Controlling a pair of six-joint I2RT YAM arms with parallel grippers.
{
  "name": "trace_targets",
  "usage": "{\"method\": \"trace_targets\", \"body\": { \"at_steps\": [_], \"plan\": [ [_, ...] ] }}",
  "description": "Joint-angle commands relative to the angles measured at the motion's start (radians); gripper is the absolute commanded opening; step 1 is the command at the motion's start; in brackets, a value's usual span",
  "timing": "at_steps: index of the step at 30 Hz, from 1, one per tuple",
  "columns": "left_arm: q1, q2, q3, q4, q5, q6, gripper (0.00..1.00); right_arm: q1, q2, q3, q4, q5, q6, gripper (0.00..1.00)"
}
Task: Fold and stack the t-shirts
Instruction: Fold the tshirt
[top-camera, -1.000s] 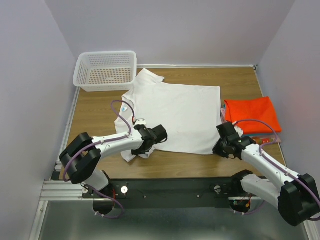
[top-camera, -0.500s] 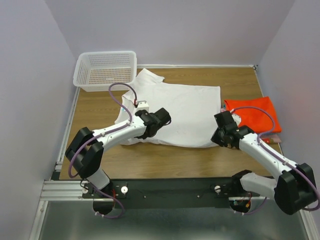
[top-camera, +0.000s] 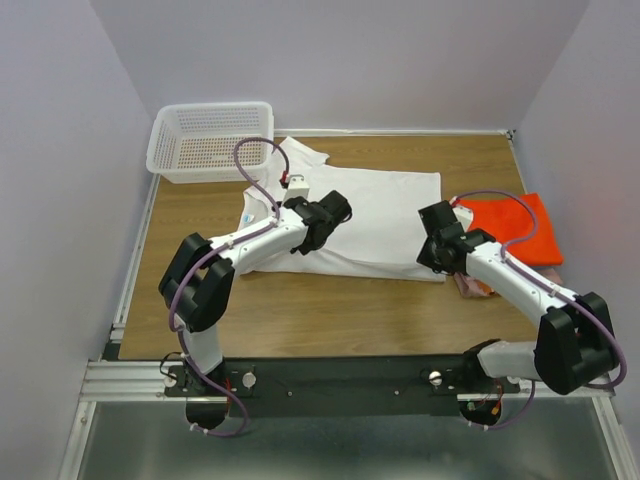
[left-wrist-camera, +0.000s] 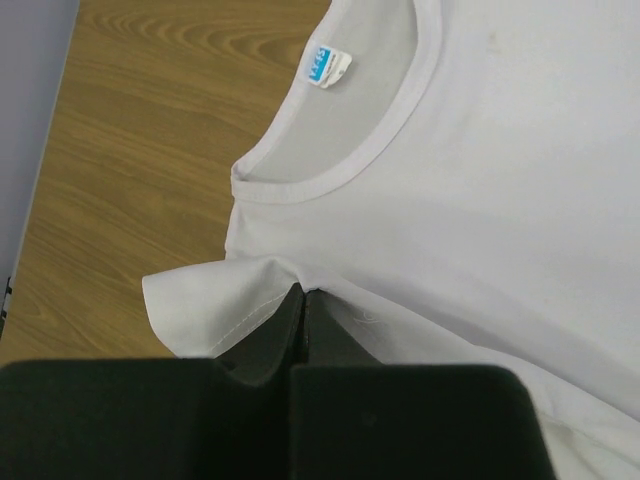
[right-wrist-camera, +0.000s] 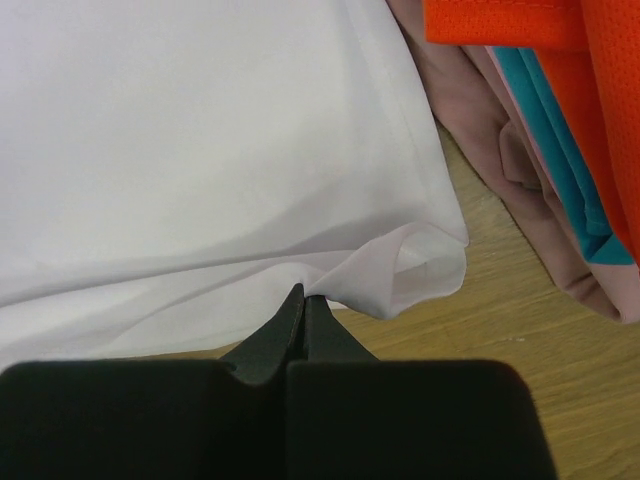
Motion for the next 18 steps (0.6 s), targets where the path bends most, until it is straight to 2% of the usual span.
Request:
{"method": "trace_targets", "body": {
  "at_steps": [1, 8, 9, 15, 18],
  "plan": [
    [0.003, 0.038, 0.051, 0.074, -0.117, 0.066, 0.0, 0.003, 0.029, 0.024, 0.015, 0.028, -0.018, 0.0],
    [0.006, 0.05, 0.056, 0.23, -0.155, 0.237, 0.0, 0.0, 0.061, 0.061, 0.021, 0.067, -0.03, 0.0],
    [0.006, 0.047, 0.042, 0.295, -0.154, 0.313, 0.0, -0.001, 0.065, 0.062, 0.021, 0.067, -0.036, 0.0],
    [0.007, 0.042, -0.007, 0.526, -0.105, 0.542, 0.0, -0.02, 0.095, 0.085, 0.022, 0.068, -0.054, 0.0],
    [0.01, 0.051, 0.002, 0.574, -0.08, 0.59, 0.0, -0.034, 0.107, 0.098, 0.022, 0.065, -0.068, 0.01]
  ]
}}
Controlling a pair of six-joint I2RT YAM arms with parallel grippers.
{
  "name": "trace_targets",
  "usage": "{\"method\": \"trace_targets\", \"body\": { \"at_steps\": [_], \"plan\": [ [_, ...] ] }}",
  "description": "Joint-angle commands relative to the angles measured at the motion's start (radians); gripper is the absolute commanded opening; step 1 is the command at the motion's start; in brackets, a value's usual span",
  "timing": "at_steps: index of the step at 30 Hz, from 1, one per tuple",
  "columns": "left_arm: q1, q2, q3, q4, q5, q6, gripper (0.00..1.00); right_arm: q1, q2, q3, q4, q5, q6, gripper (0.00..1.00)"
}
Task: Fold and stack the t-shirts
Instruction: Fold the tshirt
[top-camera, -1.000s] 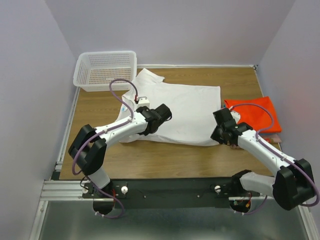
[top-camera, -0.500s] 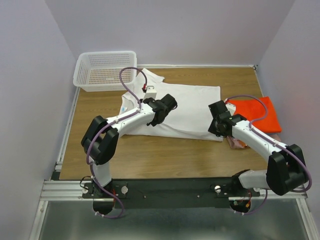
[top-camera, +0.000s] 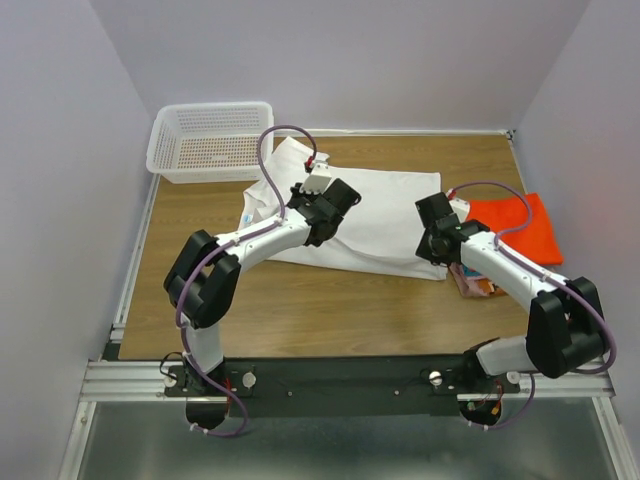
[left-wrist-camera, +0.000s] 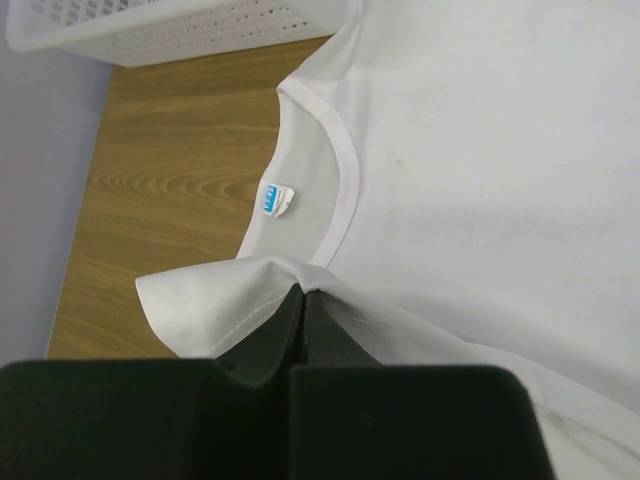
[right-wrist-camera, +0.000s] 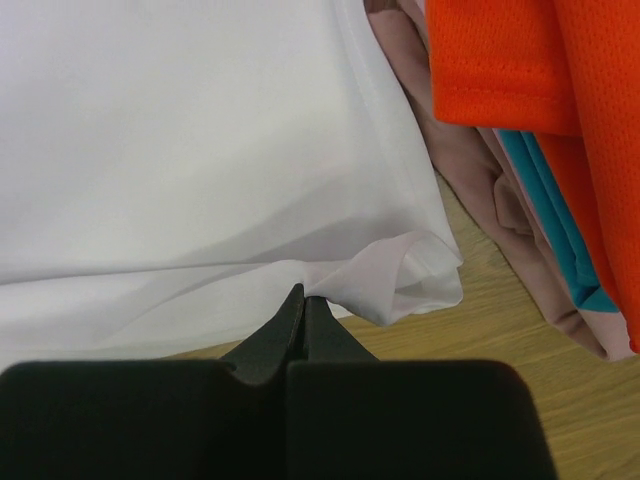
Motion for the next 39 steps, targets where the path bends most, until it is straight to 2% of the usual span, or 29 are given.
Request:
{"method": "trace_targets", "body": {
  "at_steps": [1, 11, 18, 20, 21, 23, 24, 25, 27, 28, 29, 30, 31, 35, 37, 39],
  "plan": [
    [0.011, 0.022, 0.001, 0.177, 0.003, 0.144, 0.0, -0.022, 0.029, 0.039, 0.011, 0.035, -0.025, 0.0],
    [0.072, 0.108, 0.022, 0.251, 0.044, 0.207, 0.0, -0.051, 0.107, 0.065, 0.032, 0.029, -0.028, 0.0],
    [0.077, 0.118, -0.013, 0.433, 0.126, 0.327, 0.0, -0.073, 0.191, 0.091, 0.054, 0.008, -0.031, 0.0],
    [0.077, 0.148, 0.018, 0.438, 0.124, 0.354, 0.24, -0.077, 0.203, 0.103, 0.058, 0.006, -0.031, 0.01],
    [0.081, 0.159, 0.028, 0.423, 0.126, 0.359, 0.49, -0.079, 0.214, 0.109, 0.06, 0.006, -0.031, 0.04],
    [0.086, 0.182, 0.067, 0.398, 0.133, 0.357, 0.6, -0.084, 0.217, 0.126, 0.06, 0.003, -0.035, 0.25],
    [0.089, 0.184, 0.076, 0.388, 0.141, 0.348, 0.8, -0.087, 0.216, 0.129, 0.06, 0.002, -0.037, 0.48],
    [0.09, 0.174, 0.078, 0.387, 0.144, 0.347, 0.98, -0.087, 0.205, 0.132, 0.06, -0.003, -0.038, 0.56],
    [0.09, 0.161, 0.078, 0.386, 0.136, 0.337, 0.98, -0.087, 0.19, 0.138, 0.06, -0.006, -0.042, 0.65],
    [0.089, 0.142, 0.075, 0.386, 0.138, 0.333, 0.98, -0.085, 0.179, 0.138, 0.06, -0.011, -0.051, 0.75],
    [0.09, 0.13, 0.072, 0.386, 0.142, 0.33, 0.98, -0.087, 0.164, 0.14, 0.06, -0.024, -0.06, 0.77],
    [0.09, 0.121, 0.069, 0.384, 0.152, 0.324, 0.98, -0.085, 0.156, 0.141, 0.06, -0.037, -0.071, 0.84],
    [0.089, 0.11, 0.064, 0.381, 0.159, 0.305, 0.98, -0.085, 0.148, 0.14, 0.06, -0.047, -0.093, 0.98],
    [0.103, 0.03, -0.005, 0.378, 0.236, 0.227, 0.98, -0.085, 0.093, 0.108, 0.081, -0.185, -0.13, 1.0],
    [0.118, 0.006, -0.043, 0.392, 0.338, 0.199, 0.98, -0.084, 0.07, 0.082, 0.127, -0.26, -0.15, 1.0],
    [0.135, -0.026, -0.106, 0.403, 0.388, 0.157, 0.98, -0.081, 0.055, 0.048, 0.187, -0.41, -0.192, 1.0]
  ]
}}
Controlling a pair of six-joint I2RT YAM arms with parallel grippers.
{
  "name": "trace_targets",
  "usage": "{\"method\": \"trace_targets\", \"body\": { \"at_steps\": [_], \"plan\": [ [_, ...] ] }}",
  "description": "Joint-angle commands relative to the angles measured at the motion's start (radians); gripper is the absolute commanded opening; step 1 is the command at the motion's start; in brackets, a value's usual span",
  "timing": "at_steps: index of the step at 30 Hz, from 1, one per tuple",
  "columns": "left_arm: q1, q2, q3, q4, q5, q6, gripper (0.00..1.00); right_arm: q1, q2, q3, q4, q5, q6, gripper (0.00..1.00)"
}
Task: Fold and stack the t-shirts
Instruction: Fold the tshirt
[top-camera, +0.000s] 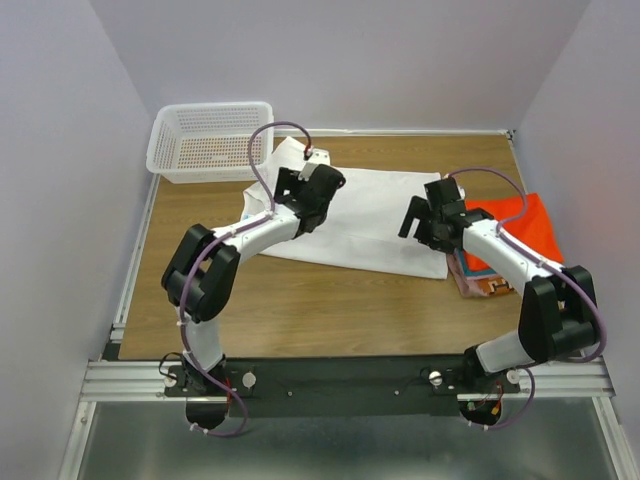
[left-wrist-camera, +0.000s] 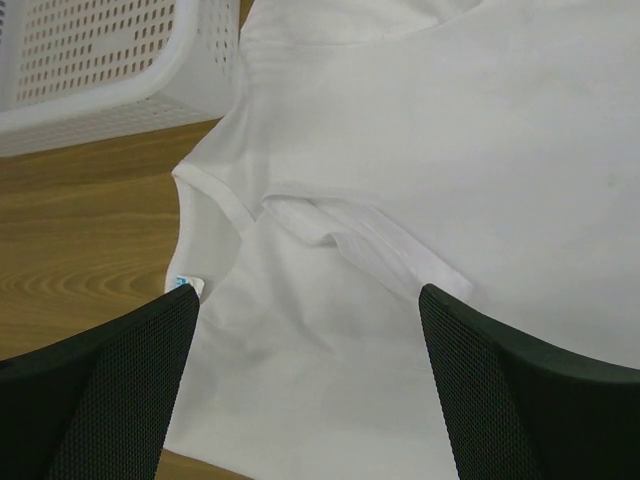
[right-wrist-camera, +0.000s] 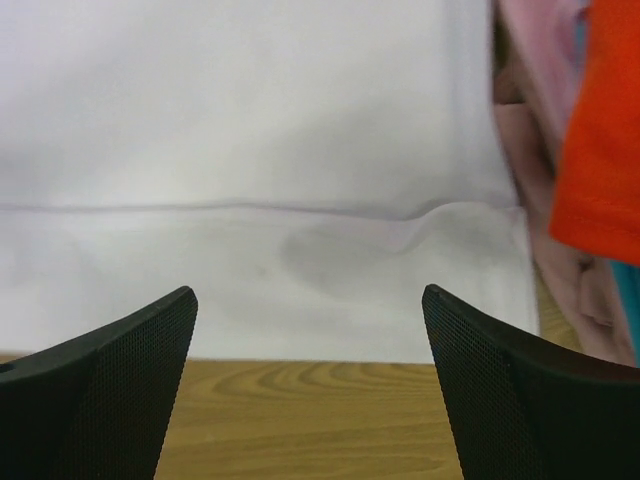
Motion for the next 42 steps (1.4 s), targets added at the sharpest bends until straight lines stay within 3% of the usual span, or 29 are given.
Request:
{"method": "trace_targets", "body": {
  "at_steps": [1, 4, 8, 10, 17, 26, 35, 42],
  "plan": [
    [0.045, -0.083, -0.105, 0.017, 0.164, -0.11, 0.98, 0.007, -0.043, -0.052, 0.111, -0.269, -0.092, 1.0],
    [0.094, -0.137, -0.191, 0.063, 0.259, -0.199, 0.98, 0.05, -0.022, -0.056, 0.216, -0.436, -0.114, 1.0],
    [0.186, -0.284, -0.433, 0.242, 0.449, -0.259, 0.98, 0.135, 0.093, 0.001, 0.378, -0.64, -0.085, 1.0],
    [0.226, -0.309, -0.49, 0.325, 0.557, -0.285, 0.98, 0.165, 0.156, 0.047, 0.458, -0.693, -0.076, 1.0],
    [0.375, -0.338, -0.588, 0.344, 0.666, -0.308, 0.98, 0.269, 0.439, 0.251, 0.656, -0.787, 0.052, 1.0],
    [0.425, -0.298, -0.619, 0.275, 0.723, -0.32, 0.98, 0.315, 0.691, 0.547, 0.696, -0.721, 0.125, 1.0],
    [0.453, -0.361, -0.645, 0.207, 0.668, -0.324, 0.98, 0.329, 0.854, 0.693, 0.682, -0.623, 0.153, 1.0],
    [0.456, -0.323, -0.65, 0.204, 0.657, -0.316, 0.96, 0.329, 0.905, 0.77, 0.673, -0.394, 0.113, 1.0]
  ]
}}
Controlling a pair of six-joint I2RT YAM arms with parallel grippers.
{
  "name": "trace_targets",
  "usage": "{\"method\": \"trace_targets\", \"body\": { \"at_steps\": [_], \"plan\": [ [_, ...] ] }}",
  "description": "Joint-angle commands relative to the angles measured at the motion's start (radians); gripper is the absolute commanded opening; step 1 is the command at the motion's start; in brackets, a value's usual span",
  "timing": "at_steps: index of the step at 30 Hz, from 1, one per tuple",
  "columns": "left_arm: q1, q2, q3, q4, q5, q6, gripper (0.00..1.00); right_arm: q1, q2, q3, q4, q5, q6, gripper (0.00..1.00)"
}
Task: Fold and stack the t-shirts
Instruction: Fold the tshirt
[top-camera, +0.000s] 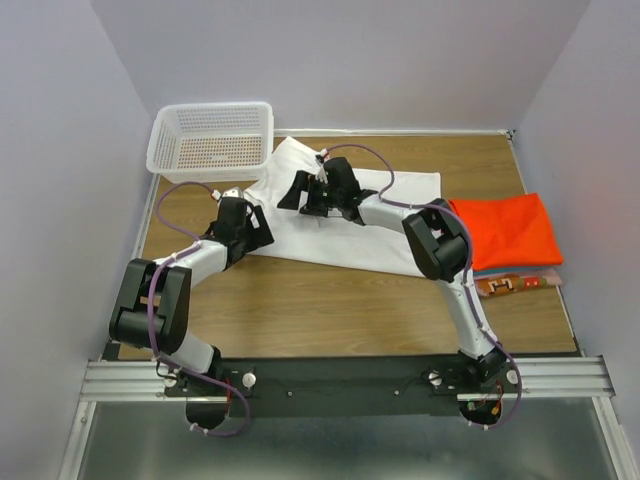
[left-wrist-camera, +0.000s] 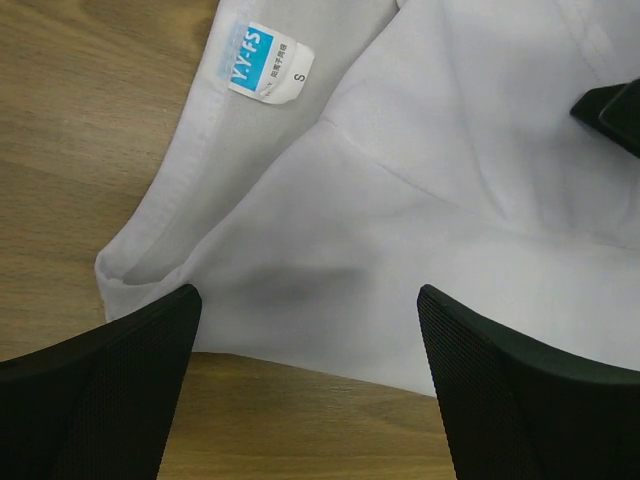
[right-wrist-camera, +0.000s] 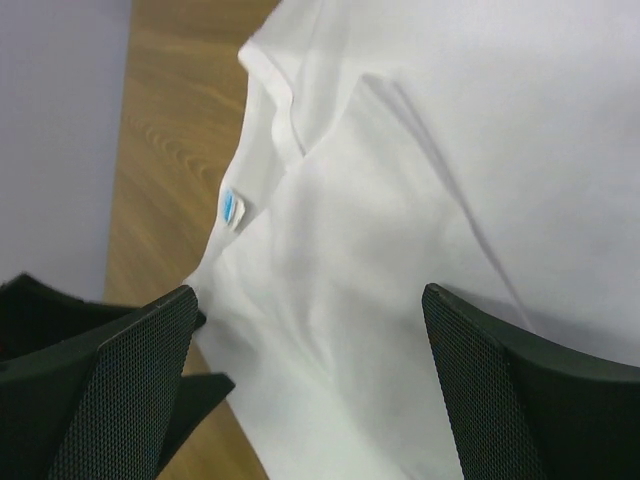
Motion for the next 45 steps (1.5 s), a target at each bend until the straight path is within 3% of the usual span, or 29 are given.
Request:
{"method": "trace_targets", "body": {
  "at_steps": [1, 7, 11, 15, 19, 24, 26, 34, 39, 45],
  "plan": [
    [0.007, 0.013, -0.017, -0.023, -0.024, 0.007, 0.96, 0.008, 0.036, 0.068, 0.007, 0.19, -0.019, 1.0],
    [0.007, -0.016, -0.022, -0.066, -0.07, -0.013, 0.97, 0.008, 0.01, 0.09, -0.031, 0.242, -0.044, 1.0],
    [0.007, -0.085, 0.01, -0.098, -0.078, -0.041, 0.98, 0.007, -0.128, -0.006, -0.08, 0.29, -0.119, 1.0],
    [0.0, -0.191, 0.038, -0.121, -0.072, -0.074, 0.99, 0.002, -0.41, -0.221, -0.154, 0.531, -0.11, 1.0],
    [-0.016, -0.261, 0.049, -0.103, -0.081, -0.088, 0.99, -0.013, -0.646, -0.476, -0.223, 0.641, -0.09, 1.0],
    [-0.071, -0.176, 0.107, -0.057, -0.023, -0.059, 0.99, -0.058, -0.857, -0.779, -0.289, 0.656, -0.028, 1.0],
    [-0.106, -0.099, 0.16, -0.048, -0.011, -0.035, 0.99, -0.064, -0.92, -0.823, -0.297, 0.653, -0.045, 1.0],
    [-0.139, 0.148, 0.302, -0.041, 0.042, 0.002, 0.98, -0.079, -0.865, -0.843, -0.334, 0.678, -0.05, 1.0],
    [-0.14, 0.187, 0.273, -0.043, 0.031, -0.004, 0.99, -0.079, -0.739, -0.792, -0.363, 0.642, -0.071, 1.0],
    [-0.154, 0.19, 0.172, -0.052, 0.023, -0.039, 0.98, -0.079, -0.731, -0.821, -0.387, 0.638, -0.056, 1.0]
  ]
}}
